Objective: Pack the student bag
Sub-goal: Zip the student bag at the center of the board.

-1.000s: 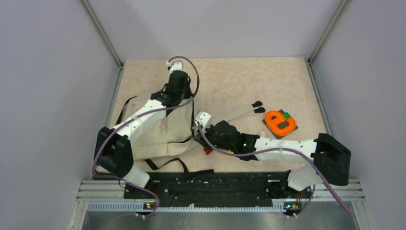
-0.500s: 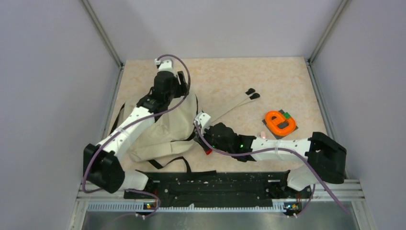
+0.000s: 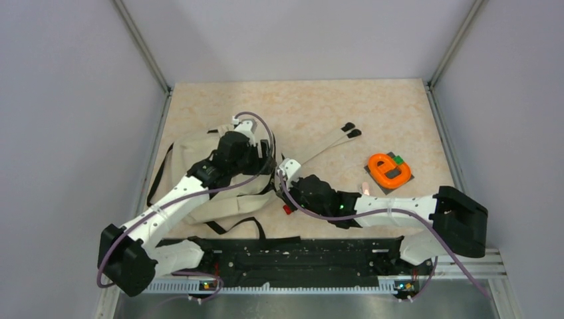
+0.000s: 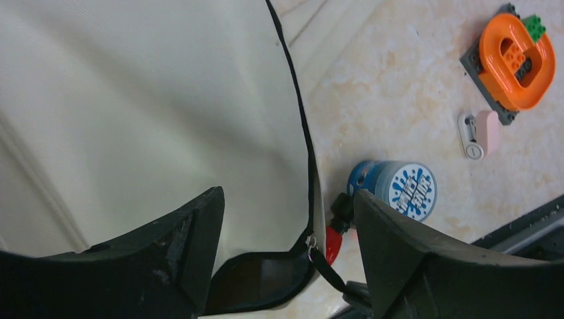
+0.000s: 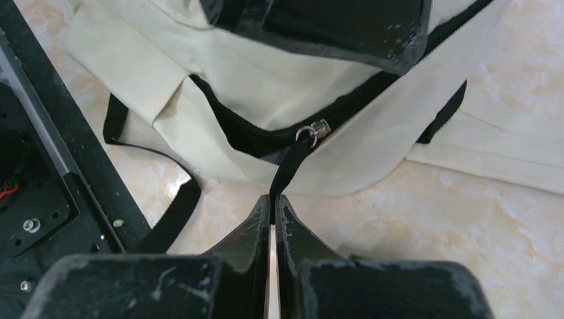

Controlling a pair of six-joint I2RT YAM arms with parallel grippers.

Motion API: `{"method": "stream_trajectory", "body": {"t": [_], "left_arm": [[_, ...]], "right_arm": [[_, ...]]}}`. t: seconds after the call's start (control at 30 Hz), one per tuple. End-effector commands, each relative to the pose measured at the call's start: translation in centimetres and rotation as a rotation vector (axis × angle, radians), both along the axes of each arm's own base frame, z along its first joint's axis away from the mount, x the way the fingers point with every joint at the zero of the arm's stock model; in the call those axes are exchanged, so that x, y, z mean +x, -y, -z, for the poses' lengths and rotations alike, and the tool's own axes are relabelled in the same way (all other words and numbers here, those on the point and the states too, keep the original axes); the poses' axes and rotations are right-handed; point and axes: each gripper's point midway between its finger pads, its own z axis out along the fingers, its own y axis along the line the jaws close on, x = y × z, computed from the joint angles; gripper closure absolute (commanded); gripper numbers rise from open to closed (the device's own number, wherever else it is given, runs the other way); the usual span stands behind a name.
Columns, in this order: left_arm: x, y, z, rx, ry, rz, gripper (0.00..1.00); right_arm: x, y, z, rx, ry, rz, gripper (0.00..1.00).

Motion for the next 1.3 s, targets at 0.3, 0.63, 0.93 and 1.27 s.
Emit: {"method": "stream_trajectory", "body": {"t": [0.3, 0.63, 0.93, 1.27], "left_arm": [[-0.5, 2.8, 2.1, -0.003, -0.094, 0.073, 0.35], [1.8, 5.9, -0.3, -0.059, -0.052, 0.13, 0.94], [6.8, 8.4, -4.4, -0.044, 0.086, 0.151, 1.0], [11.8, 7.9, -7.8, 0.02, 0.226, 0.078, 1.0]], "right_arm": [[-0.1, 0.2, -2.6, 0.086, 0.025, 0.034, 1.0], [-0.2, 0.0, -3.4, 0.077, 0.032, 0.016, 1.0], [-0.4, -1.6, -3.9, 0.069, 0.029, -0.033, 1.0], [-0.6, -3.7, -1.8, 0.043, -0.017, -0.08, 1.0]]}}
